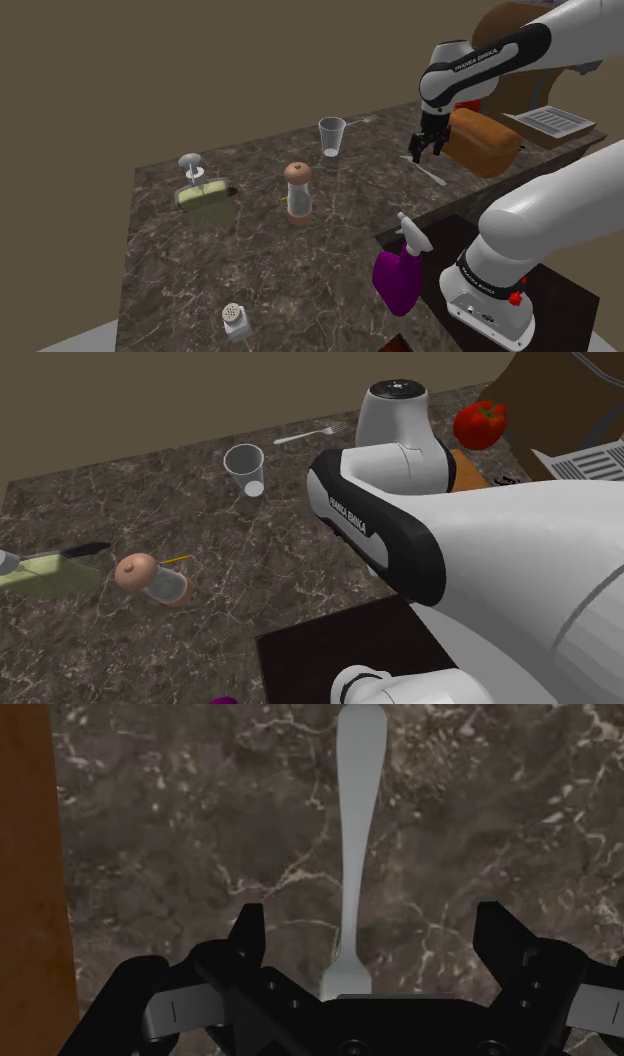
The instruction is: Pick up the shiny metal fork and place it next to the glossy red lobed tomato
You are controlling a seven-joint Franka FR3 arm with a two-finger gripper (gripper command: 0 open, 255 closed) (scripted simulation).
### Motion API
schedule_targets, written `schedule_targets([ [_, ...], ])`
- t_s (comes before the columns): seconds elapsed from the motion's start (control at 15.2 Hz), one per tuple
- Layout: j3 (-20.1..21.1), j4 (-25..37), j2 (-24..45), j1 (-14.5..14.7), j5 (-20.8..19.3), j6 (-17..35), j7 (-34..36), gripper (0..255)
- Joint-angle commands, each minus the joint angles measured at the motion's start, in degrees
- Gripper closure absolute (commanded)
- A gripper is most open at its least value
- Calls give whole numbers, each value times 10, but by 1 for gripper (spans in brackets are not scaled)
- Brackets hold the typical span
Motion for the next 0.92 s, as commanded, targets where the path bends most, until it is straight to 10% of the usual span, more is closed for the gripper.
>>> schedule_targets([
  [0.0, -6, -12, 12, -3, -3, 23, -2, 0],
  [0.86, -13, -37, 41, -2, -4, 77, -5, 0],
])
